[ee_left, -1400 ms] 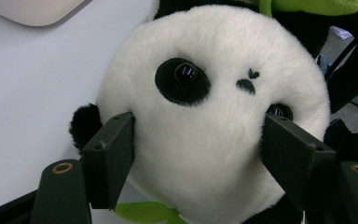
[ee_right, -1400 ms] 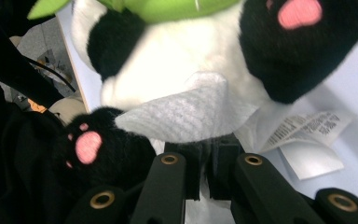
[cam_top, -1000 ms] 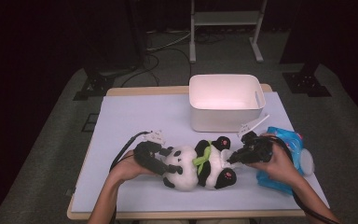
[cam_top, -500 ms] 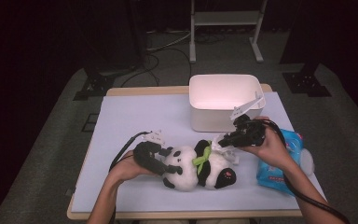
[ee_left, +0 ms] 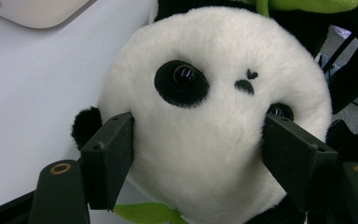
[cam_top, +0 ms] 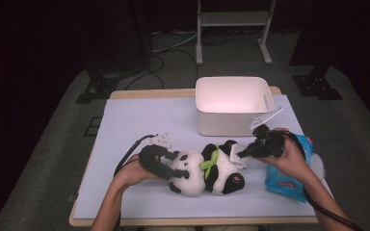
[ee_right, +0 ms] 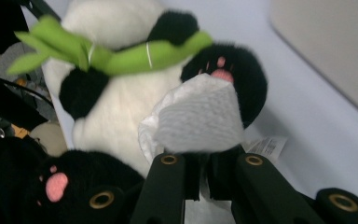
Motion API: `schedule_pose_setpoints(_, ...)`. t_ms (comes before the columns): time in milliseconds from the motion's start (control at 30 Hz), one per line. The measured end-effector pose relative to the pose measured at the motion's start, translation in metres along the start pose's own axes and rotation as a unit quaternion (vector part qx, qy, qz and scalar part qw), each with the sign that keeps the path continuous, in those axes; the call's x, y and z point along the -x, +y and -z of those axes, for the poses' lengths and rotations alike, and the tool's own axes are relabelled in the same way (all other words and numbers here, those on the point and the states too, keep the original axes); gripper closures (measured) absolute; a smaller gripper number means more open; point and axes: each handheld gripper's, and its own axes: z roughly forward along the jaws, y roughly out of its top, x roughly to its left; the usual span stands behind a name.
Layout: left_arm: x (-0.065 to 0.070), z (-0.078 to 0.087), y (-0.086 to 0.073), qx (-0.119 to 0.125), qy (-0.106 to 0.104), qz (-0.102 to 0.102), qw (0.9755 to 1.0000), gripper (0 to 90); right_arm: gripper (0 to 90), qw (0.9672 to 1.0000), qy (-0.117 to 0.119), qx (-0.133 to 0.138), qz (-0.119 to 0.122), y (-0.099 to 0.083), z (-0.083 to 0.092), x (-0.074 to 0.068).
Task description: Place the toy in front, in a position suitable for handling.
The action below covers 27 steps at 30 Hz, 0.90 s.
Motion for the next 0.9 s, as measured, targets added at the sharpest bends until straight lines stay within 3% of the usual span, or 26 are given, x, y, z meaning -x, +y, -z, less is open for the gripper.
schedule_pose_setpoints(200, -0.001, -0.001, 0.002, -0.003, 0.0, -0.004, 1.0, 26.9, 84.8, 0.9999, 0.015, -0.006, -0.005, -0.011, -0.008, -0.003)
schedule_pose_setpoints(667, -0.005, -0.004, 0.01, 0.001, 0.0, -0.006, 1.0, 26.9, 84.8, 0.9985, 0.043, -0.009, 0.032, 0.021, -0.016, -0.023)
schedule_pose_setpoints(900, -0.005, -0.004, 0.007, 0.004, 0.0, -0.003, 1.0, 26.9, 85.0, 0.9978, 0.049, -0.019, 0.041, 0.017, -0.01, -0.03)
